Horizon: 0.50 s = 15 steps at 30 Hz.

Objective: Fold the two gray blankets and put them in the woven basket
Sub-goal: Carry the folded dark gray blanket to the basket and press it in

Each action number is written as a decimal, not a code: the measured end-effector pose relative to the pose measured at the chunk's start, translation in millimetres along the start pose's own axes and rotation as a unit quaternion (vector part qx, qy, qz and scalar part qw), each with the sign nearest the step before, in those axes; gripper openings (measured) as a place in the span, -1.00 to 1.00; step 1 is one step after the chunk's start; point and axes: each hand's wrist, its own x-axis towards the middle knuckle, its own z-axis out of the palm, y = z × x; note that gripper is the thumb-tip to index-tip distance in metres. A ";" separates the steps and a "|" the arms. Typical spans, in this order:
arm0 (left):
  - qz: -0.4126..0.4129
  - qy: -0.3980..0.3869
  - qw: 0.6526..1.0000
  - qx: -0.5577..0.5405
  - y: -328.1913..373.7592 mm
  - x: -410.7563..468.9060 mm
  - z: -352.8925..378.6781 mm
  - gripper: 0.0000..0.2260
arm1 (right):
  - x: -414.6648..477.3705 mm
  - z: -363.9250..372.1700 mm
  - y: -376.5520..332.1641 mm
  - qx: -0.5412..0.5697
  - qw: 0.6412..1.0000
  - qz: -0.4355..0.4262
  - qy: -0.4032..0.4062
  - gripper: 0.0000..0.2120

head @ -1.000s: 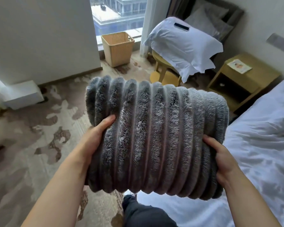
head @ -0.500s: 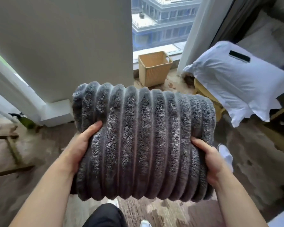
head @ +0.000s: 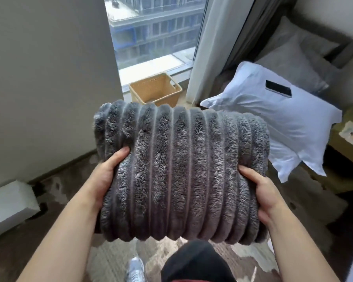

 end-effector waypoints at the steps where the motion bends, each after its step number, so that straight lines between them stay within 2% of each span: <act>1: 0.000 -0.022 1.000 0.008 13.3 22.9 10.2 -0.29 | 14.9 -0.1 -7.9 0.014 1.000 0.000 0.012 -0.53; 4: 0.013 -0.049 0.998 0.040 45.8 97.3 44.5 -0.41 | 72.0 -2.8 -29.3 0.063 0.996 0.017 0.055 -0.52; 8: 0.018 -0.052 0.995 0.084 83.8 200.1 90.0 -0.46 | 173.2 4.0 -59.1 0.094 0.992 0.049 0.063 -0.51; 12: 0.026 -0.013 0.995 0.099 142.6 290.3 117.8 -0.44 | 289.8 40.0 -115.2 0.074 0.992 0.088 0.043 -0.46; 15: 0.052 0.013 0.995 0.082 195.4 336.0 128.7 -0.44 | 364.4 78.9 -164.0 0.070 0.991 0.111 -0.004 -0.49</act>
